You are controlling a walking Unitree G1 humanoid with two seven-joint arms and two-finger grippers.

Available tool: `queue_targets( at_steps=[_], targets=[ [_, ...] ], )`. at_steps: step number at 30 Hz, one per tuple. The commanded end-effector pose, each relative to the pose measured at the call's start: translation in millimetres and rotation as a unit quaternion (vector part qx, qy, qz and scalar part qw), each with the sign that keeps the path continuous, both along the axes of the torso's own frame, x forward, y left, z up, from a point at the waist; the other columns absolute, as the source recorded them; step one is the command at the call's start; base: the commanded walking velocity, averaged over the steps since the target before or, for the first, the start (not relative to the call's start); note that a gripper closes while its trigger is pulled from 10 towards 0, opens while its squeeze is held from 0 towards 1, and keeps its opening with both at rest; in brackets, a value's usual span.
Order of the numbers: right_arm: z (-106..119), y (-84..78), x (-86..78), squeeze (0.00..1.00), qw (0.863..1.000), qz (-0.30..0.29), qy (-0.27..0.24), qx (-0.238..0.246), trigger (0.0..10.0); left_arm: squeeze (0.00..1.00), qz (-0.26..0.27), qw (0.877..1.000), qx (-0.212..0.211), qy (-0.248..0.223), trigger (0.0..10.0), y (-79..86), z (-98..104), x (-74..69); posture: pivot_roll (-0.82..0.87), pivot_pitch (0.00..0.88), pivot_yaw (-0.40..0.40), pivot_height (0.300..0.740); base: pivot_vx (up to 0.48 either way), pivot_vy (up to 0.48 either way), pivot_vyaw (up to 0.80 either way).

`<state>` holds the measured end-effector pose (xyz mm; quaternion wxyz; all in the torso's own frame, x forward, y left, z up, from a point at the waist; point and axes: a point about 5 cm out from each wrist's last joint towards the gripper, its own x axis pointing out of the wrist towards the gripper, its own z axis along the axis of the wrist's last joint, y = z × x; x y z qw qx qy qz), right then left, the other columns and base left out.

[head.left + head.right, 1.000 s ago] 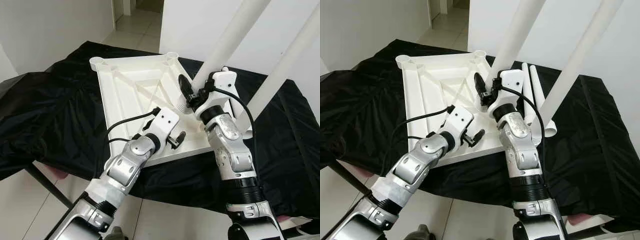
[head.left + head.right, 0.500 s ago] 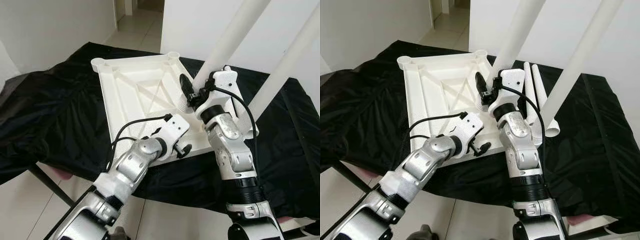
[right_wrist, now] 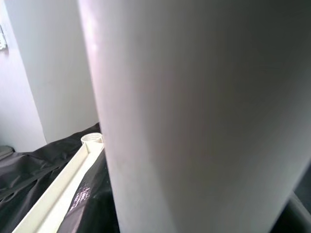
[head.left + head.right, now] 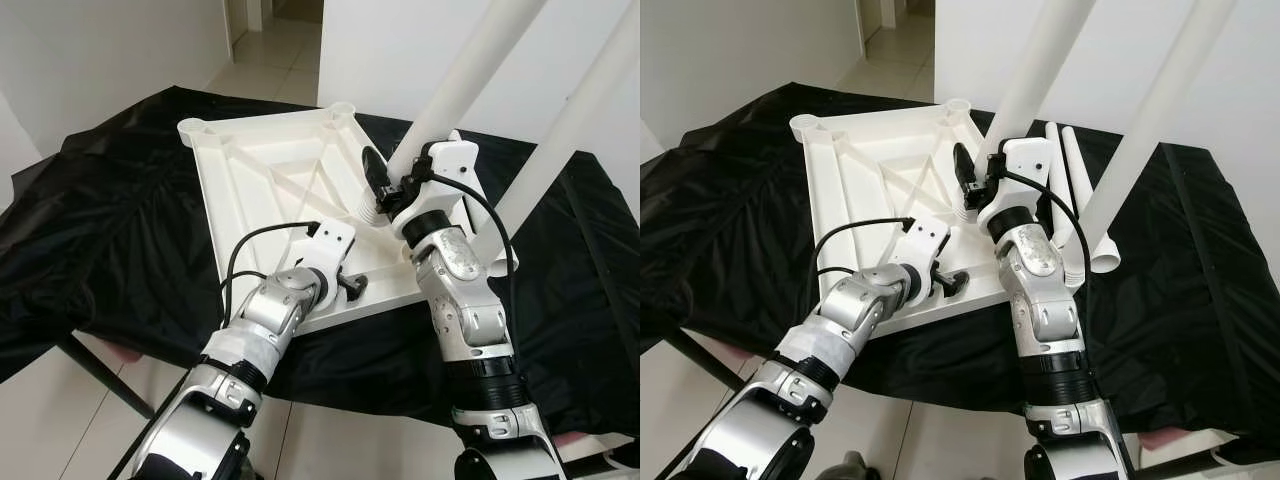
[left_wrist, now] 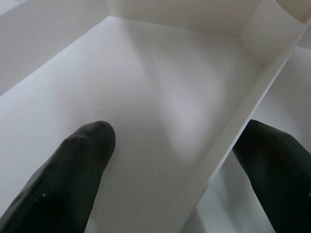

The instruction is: Building children table

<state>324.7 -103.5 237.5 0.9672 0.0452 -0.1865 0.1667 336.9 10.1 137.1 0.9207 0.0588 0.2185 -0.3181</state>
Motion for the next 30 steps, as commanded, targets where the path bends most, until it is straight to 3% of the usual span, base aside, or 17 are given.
queue_targets(
  at_steps=[1, 8, 9, 11, 12, 30],
  targets=[
    [2, 2.6, -2.1, 0.00, 1.000, 0.004, -0.004, 0.000, 10.0, 0.00, 0.065, 0.997, 0.028, -0.017, 10.0, 7.3, 1, 6.7, 0.10, 0.036, -0.003, 0.740, 0.000, 0.000, 0.00],
    [2, 3.1, -2.5, 0.00, 1.000, 0.006, -0.003, -0.001, 10.0, 0.00, 0.072, 0.997, 0.034, -0.022, 10.0, 6.8, 1, 8.8, 0.10, 0.033, -0.007, 0.740, 0.000, 0.000, 0.00],
    [2, 3.3, -2.3, 0.00, 1.000, 0.006, -0.003, -0.002, 10.0, 0.00, 0.072, 0.997, 0.035, -0.023, 9.2, 6.5, 1, 9.3, 0.10, 0.033, -0.007, 0.740, 0.000, 0.000, 0.00],
    [2, 3.6, -2.4, 0.00, 1.000, 0.006, -0.003, -0.002, 10.0, 0.00, 0.077, 0.996, 0.035, -0.025, 0.7, 5.7, 1, 9.8, 0.10, 0.032, -0.008, 0.740, 0.000, 0.000, 0.00],
    [2, 3.7, -2.6, 0.00, 1.000, 0.007, -0.003, -0.002, 10.0, 0.00, 0.080, 0.996, 0.033, -0.027, 0.0, 5.2, 2, 10.0, 0.10, 0.032, -0.008, 0.740, 0.000, 0.000, 0.00],
    [2, 3.8, -3.4, 0.00, 1.000, 0.005, -0.002, 0.001, 10.0, 0.00, 0.114, 0.992, 0.014, -0.047, 0.0, 7.6, 15, 17.2, 0.11, 0.052, -0.009, 0.740, 0.000, 0.000, 0.00]
  ],
)
